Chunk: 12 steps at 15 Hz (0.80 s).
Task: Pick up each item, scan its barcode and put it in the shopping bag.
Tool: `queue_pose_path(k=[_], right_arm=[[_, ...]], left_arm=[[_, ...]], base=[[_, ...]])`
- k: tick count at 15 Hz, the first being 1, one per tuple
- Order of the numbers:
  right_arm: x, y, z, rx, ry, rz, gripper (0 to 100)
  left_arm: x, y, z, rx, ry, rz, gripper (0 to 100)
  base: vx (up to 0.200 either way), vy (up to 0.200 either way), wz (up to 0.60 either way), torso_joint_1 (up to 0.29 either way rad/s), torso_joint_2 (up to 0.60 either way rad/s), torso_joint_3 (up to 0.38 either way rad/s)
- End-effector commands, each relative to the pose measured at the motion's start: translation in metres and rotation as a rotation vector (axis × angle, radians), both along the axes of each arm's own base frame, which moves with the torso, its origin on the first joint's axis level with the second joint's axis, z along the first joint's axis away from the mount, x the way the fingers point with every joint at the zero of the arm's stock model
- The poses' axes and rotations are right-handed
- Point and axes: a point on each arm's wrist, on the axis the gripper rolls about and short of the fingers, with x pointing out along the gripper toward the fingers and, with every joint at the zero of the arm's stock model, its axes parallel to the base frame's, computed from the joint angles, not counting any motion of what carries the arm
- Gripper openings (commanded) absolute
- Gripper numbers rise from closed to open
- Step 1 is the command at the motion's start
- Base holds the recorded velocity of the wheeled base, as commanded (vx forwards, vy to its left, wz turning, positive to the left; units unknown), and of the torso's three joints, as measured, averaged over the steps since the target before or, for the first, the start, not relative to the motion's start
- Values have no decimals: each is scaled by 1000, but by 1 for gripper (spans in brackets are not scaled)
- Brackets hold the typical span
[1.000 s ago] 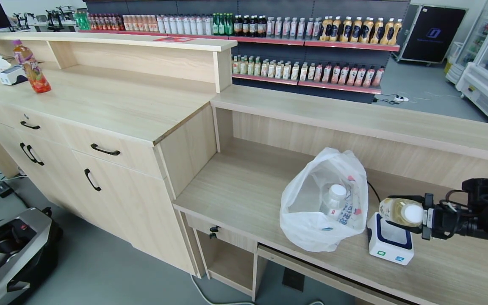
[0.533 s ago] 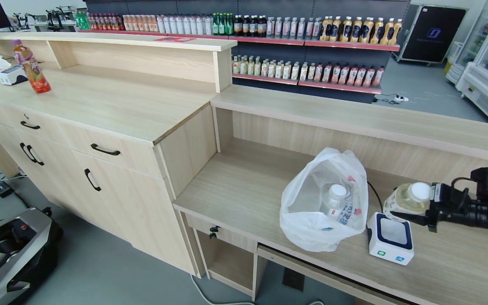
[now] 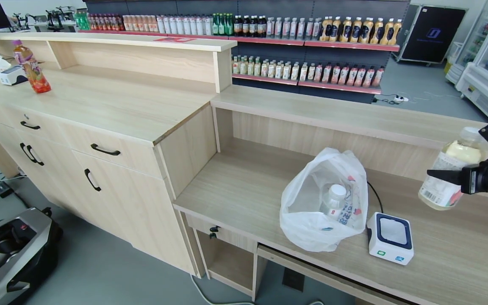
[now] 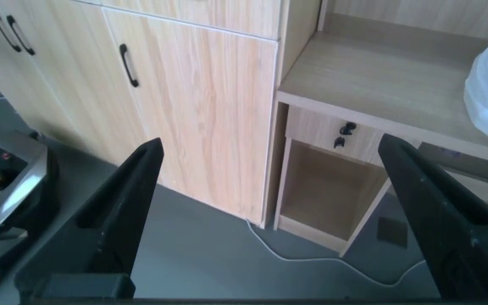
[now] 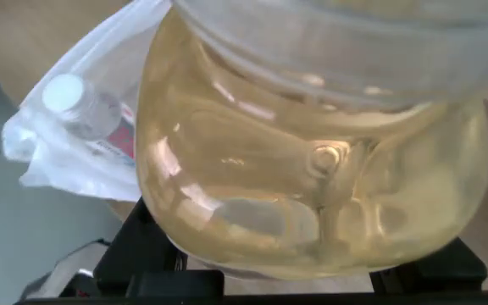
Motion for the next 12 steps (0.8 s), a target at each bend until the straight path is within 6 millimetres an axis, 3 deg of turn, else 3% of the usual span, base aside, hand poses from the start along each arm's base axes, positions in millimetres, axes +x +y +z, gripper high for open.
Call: queue_pose_path(k=[1, 4, 7, 12], right_arm=[[-15, 16, 9, -17, -40, -61, 0], [-7, 24, 13, -83, -98, -144, 0], [6, 52, 12, -189, -172, -330, 0], [28, 78, 0, -231, -220, -402, 0]], left_arm=[[0, 0, 0, 0, 0, 1, 100], [0, 0, 0, 0, 0, 1, 100], [0, 0, 0, 0, 0, 1, 100], [0, 0, 0, 0, 0, 1, 100]], base=[[0, 0, 0, 0, 0, 0], [0, 0, 0, 0, 0, 0], [0, 0, 0, 0, 0, 0], [0, 0, 0, 0, 0, 0]])
